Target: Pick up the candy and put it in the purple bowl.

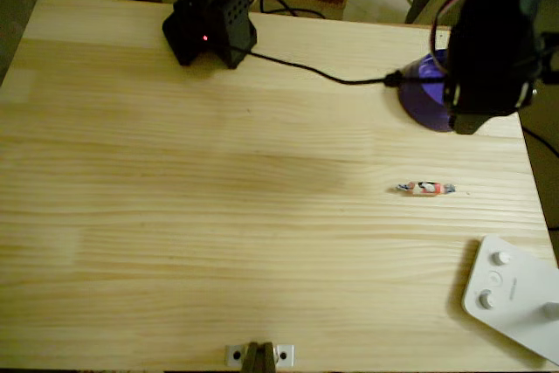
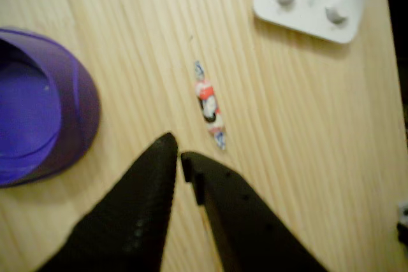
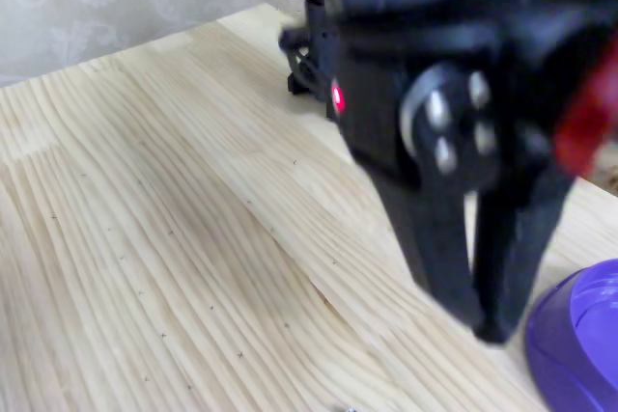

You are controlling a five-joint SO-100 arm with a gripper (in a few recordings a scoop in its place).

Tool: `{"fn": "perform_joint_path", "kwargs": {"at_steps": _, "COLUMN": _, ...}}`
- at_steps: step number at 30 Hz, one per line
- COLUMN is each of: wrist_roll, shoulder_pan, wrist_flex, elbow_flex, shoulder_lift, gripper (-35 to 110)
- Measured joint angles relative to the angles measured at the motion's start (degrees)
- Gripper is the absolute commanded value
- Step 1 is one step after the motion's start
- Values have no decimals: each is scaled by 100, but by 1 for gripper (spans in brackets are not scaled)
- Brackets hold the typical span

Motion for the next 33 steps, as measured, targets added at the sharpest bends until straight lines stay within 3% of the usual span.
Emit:
{"fn": "perform_joint_path", "kwargs": {"at_steps": 11, "wrist_roll": -527, "shoulder_pan": 343, "wrist_flex": -255, "elbow_flex": -615, "shoulder_lift": -932, "gripper": 3}}
{"fn": "perform_joint_path", "kwargs": {"at_steps": 33, "wrist_roll": -123, "shoulder_pan": 299, "wrist_flex": -255, "elbow_flex": -905, "shoulder_lift": -1582, "gripper": 7}}
